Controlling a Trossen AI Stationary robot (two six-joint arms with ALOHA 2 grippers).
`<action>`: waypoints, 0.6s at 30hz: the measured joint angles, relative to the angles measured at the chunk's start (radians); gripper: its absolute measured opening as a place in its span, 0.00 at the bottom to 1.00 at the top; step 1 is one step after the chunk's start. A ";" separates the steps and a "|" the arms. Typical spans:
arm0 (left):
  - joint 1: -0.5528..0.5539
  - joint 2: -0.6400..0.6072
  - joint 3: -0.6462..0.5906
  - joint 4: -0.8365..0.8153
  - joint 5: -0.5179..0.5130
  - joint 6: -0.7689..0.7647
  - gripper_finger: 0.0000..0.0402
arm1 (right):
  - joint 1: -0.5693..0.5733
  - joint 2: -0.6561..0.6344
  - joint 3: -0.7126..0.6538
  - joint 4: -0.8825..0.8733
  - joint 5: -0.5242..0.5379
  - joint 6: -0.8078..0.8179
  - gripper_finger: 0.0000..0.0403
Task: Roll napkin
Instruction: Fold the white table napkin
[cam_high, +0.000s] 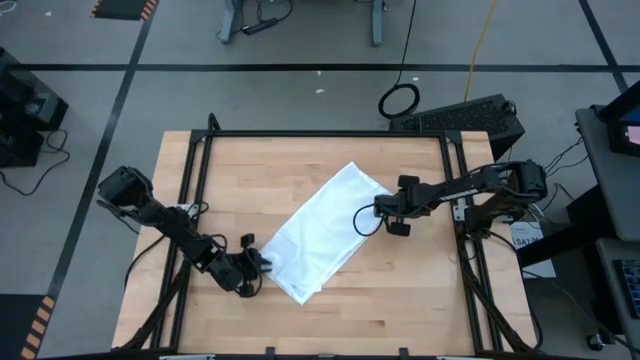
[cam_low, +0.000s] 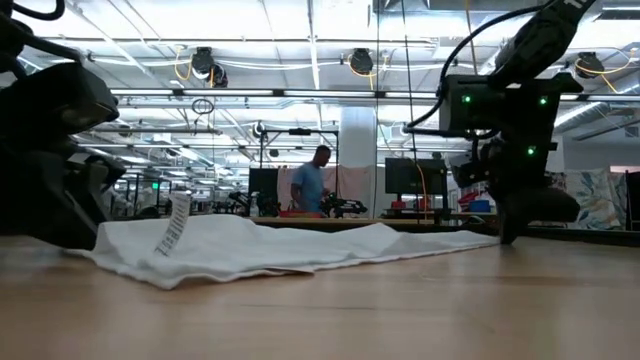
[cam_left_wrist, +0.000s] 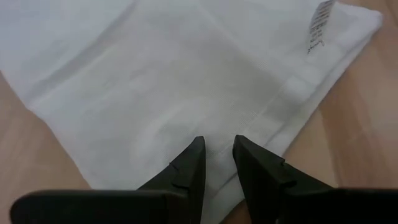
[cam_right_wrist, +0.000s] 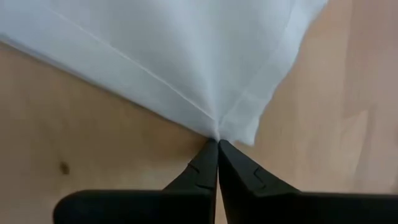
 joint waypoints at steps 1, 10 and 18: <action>0.000 0.000 -0.001 0.008 0.004 0.001 0.24 | 0.000 0.001 -0.001 -0.003 0.009 0.002 0.02; 0.000 -0.042 -0.002 0.044 0.036 0.001 0.24 | 0.024 -0.036 0.044 -0.094 0.110 0.070 0.30; 0.000 -0.200 0.055 0.055 0.018 0.118 0.24 | 0.068 -0.191 0.083 -0.106 0.043 0.164 0.45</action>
